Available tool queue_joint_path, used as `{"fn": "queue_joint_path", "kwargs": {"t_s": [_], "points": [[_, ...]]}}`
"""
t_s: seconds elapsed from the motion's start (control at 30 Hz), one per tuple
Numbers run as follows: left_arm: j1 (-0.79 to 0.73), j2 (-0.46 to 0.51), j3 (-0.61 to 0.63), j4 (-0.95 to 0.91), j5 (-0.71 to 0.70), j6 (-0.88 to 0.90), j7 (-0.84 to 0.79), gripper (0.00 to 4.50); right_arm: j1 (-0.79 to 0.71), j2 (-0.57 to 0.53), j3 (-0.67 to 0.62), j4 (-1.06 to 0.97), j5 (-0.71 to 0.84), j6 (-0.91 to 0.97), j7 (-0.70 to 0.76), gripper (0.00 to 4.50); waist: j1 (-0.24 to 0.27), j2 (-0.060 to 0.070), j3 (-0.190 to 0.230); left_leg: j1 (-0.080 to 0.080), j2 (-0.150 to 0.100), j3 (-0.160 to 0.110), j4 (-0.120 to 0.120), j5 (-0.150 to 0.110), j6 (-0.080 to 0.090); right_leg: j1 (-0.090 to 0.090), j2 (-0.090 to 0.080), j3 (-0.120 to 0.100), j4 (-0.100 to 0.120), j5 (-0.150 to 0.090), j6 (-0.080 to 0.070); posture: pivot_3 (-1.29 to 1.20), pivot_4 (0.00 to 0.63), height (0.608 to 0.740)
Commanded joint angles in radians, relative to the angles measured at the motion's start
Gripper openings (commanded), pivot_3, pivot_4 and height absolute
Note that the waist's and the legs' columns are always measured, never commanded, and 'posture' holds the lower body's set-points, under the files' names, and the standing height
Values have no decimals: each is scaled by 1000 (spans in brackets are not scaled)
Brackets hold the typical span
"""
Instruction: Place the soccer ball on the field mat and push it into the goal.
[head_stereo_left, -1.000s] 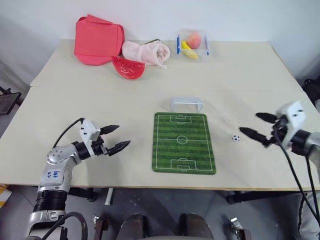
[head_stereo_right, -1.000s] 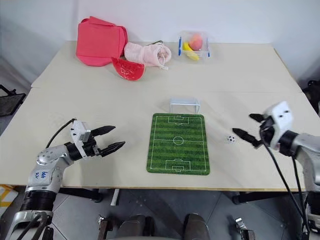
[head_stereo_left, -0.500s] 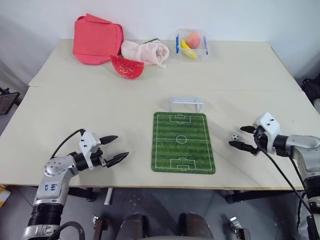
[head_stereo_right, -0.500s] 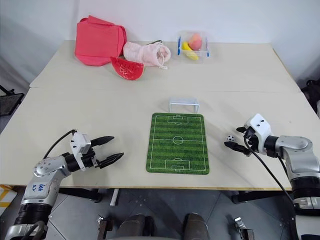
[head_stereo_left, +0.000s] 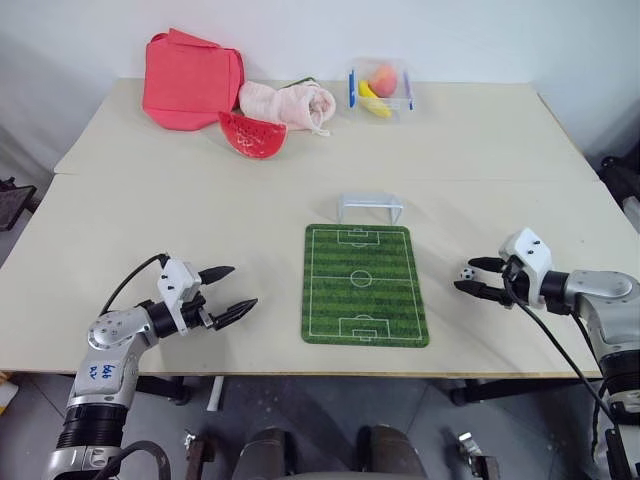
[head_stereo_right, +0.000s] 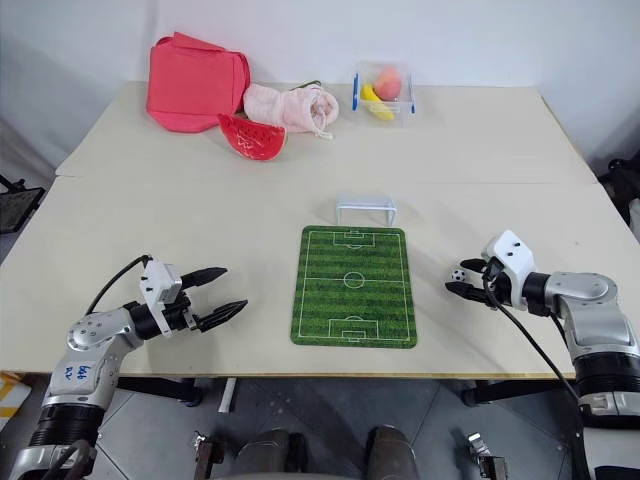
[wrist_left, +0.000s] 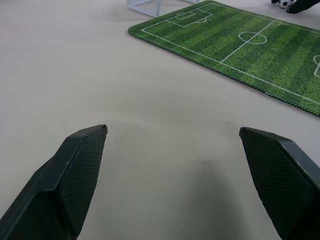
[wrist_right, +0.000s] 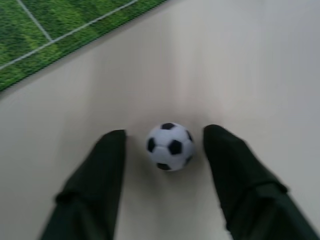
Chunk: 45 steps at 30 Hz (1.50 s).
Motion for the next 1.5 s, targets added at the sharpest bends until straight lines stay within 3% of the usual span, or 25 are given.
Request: {"fn": "queue_joint_path", "kwargs": {"t_s": [0.03,0.1,0.43,0.5,0.6,0.9,1.5], "points": [[-20,7,8,2,-14,-38,-30,4500,20,-3,-34,-61,19,10,-12,1398,1,0,0,0,0,0,0,0,0,0,0,0,0,0,0,0,150,740],[-31,4,8,9,-26,-64,-63,4500,26,-13,-55,-135,44,41,-16,856,1,0,0,0,0,0,0,0,0,0,0,0,0,0,0,0,150,740],[-71,-6,5,54,-75,-151,-210,4500,33,-24,-56,-530,176,271,-1,855,10,0,0,-3,0,-1,2,0,0,-2,0,0,0,0,0,0,150,740],[-65,4,-38,46,-94,-151,-320,4500,26,-17,71,-702,215,347,62,855,11,0,0,-7,0,-2,4,0,0,-5,0,-2,1,0,0,0,150,740],[-78,9,-81,42,-99,-159,-420,4500,-7,-17,227,-802,195,375,149,855,10,0,0,-10,-2,-1,5,0,0,-9,1,-1,3,0,0,0,150,740],[-126,-36,-110,42,-108,-206,-475,4500,-53,35,382,-696,111,254,237,855,13,-1,1,-11,-4,-3,8,-1,1,-8,0,-2,3,0,0,0,150,740],[-67,-61,-89,-2,-115,-234,-413,4500,-144,187,420,-355,8,104,293,855,9,-2,1,-11,-3,-2,8,-1,1,-9,1,-2,4,0,0,0,150,740]]}}
